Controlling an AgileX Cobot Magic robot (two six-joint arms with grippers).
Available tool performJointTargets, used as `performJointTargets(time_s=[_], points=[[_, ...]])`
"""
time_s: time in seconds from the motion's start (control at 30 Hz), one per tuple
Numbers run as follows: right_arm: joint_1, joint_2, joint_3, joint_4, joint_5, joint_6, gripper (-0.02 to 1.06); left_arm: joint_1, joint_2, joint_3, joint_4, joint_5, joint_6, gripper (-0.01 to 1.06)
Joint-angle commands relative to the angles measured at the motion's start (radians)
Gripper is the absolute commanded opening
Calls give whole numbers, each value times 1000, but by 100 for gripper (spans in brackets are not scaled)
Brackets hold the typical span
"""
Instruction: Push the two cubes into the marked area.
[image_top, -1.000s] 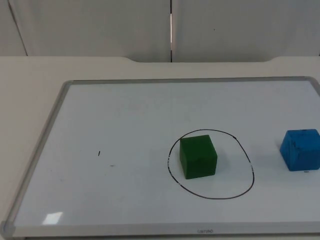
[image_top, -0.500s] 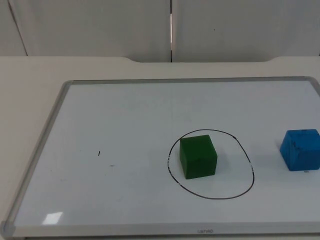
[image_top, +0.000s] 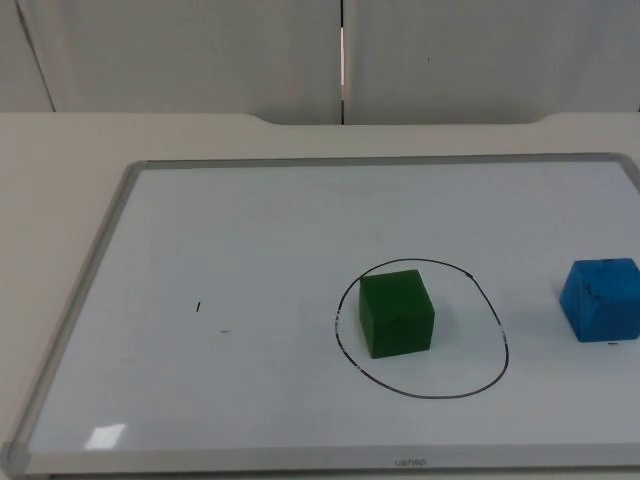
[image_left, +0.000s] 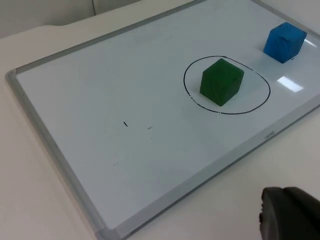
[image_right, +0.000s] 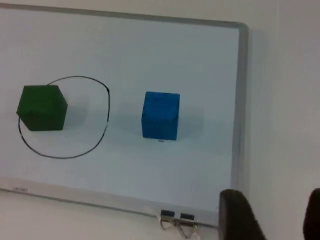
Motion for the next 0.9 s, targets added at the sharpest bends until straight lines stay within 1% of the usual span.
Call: performJointTargets(time_s=[0.0,0.07,0.1,0.13,0.17,0.2,0.23,0.3,0.33,0.4,0.47,0.5,0.57,0.6,0.63,0.83,0.87], points=[[-4,90,-37,1,-72,10,24,-4,-4,5,10,-11,-8,0],[-4,194,-81,1,-109,20,15,-4,-4,5,10,-11,-8,0],[-4,266,-112,1,-126,20,8,-4,-4,5,10,-11,-8,0],[-4,266,-112,1,-126,20,8,-4,-4,5,10,-11,-8,0],[-4,320,-135,1,-138,20,4,-4,-4,5,10,-11,-8,0],[-4,347,-147,1,-143,20,2,-4,-4,5,10,-11,-8,0],[-4,419,-183,1,-150,36,0,-4,-4,5,10,-11,-8,0],[-4,530,-224,1,-155,55,0,-4,-4,5,10,-11,-8,0],[-4,530,-224,1,-155,55,0,-4,-4,5,10,-11,-8,0],[-4,632,-252,1,-180,60,0,-4,-4,5,10,-11,-8,0],[-4,739,-267,1,-228,81,0,-4,-4,5,10,-11,-8,0],[-4,739,-267,1,-228,81,0,-4,-4,5,10,-11,-8,0],[-4,831,-267,1,-286,81,0,-4,-4,5,10,-11,-8,0],[-4,905,-267,1,-331,81,0,-4,-4,5,10,-11,-8,0],[-4,905,-267,1,-331,81,0,-4,-4,5,10,-11,-8,0],[-4,1154,-267,-2,-472,81,0,-4,-4,5,17,-11,-10,0],[-4,1154,-267,-2,-472,81,0,-4,-4,5,17,-11,-10,0]])
